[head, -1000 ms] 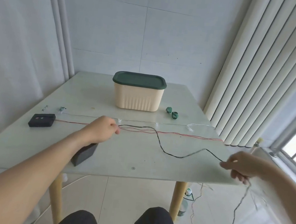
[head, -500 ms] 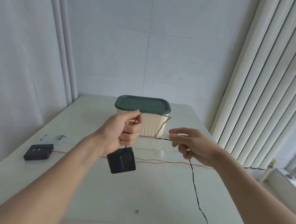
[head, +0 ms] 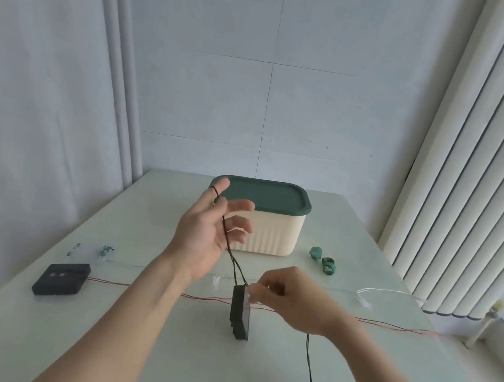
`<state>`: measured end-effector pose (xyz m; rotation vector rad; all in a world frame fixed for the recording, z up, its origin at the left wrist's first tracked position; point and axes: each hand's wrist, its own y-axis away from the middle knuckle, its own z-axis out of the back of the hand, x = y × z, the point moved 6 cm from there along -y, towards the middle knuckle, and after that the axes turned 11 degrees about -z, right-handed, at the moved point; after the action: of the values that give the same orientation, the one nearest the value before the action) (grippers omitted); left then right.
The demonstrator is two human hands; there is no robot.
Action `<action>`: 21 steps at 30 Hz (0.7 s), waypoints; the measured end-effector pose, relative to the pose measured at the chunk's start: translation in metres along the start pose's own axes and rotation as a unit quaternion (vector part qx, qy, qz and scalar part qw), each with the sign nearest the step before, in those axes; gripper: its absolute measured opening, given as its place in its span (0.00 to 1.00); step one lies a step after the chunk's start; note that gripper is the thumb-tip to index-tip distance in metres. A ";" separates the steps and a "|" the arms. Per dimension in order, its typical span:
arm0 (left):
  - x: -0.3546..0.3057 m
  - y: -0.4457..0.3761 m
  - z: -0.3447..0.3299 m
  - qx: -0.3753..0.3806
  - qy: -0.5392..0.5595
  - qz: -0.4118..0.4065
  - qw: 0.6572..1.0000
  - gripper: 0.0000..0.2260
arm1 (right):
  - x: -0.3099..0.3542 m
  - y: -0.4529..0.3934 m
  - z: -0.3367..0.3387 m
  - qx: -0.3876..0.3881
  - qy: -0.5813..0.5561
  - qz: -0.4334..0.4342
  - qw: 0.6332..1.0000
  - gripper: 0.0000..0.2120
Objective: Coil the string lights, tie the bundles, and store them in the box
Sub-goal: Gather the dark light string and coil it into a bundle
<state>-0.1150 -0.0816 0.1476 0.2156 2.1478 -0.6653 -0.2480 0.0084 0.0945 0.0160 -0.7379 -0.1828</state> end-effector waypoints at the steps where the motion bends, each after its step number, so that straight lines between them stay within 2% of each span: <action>1: 0.001 -0.002 -0.003 0.021 -0.027 -0.003 0.999 0.19 | 0.004 0.004 0.001 0.018 0.019 0.006 1.000 0.14; 3: 0.002 -0.009 -0.008 0.067 -0.106 -0.010 0.992 0.18 | 0.017 0.011 0.009 0.062 0.012 0.027 0.998 0.13; 5: 0.004 -0.019 -0.015 0.121 -0.206 -0.010 0.971 0.17 | 0.033 0.013 0.024 0.088 -0.001 0.062 0.994 0.10; 8: 0.016 -0.031 -0.024 0.179 -0.305 0.025 0.935 0.17 | 0.049 -0.003 0.057 0.055 -0.038 0.121 0.990 0.06; 9: 0.022 -0.034 -0.028 0.191 -0.312 0.047 0.930 0.19 | 0.049 -0.015 0.069 0.024 -0.059 0.136 0.989 0.07; 10: 0.028 -0.036 -0.029 0.201 -0.312 0.069 0.926 0.20 | 0.047 -0.027 0.079 -0.009 -0.082 0.138 0.987 0.09; 12: 0.035 -0.044 -0.026 0.213 -0.316 0.091 0.920 0.25 | 0.041 -0.047 0.092 -0.053 -0.104 0.129 0.985 0.05; 14: 0.042 -0.052 -0.019 0.239 -0.288 0.125 0.919 0.31 | 0.035 -0.060 0.092 -0.048 -0.112 0.133 0.984 0.04; 16: 0.048 -0.057 -0.012 0.283 -0.239 0.180 0.911 0.32 | 0.026 -0.073 0.091 -0.068 -0.147 0.138 0.977 0.06; 19: 0.053 -0.061 -0.007 0.329 -0.172 0.202 0.906 0.18 | 0.021 -0.086 0.092 -0.117 -0.171 0.153 0.966 0.08; 21: 0.057 -0.063 -0.003 0.332 -0.105 0.194 0.917 0.14 | 0.022 -0.092 0.088 -0.073 -0.184 0.162 0.967 0.10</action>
<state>-0.1761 -0.1371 0.1289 0.8689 1.5394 -1.1006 -0.3055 -0.0811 0.1667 -0.2838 -1.0843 0.0763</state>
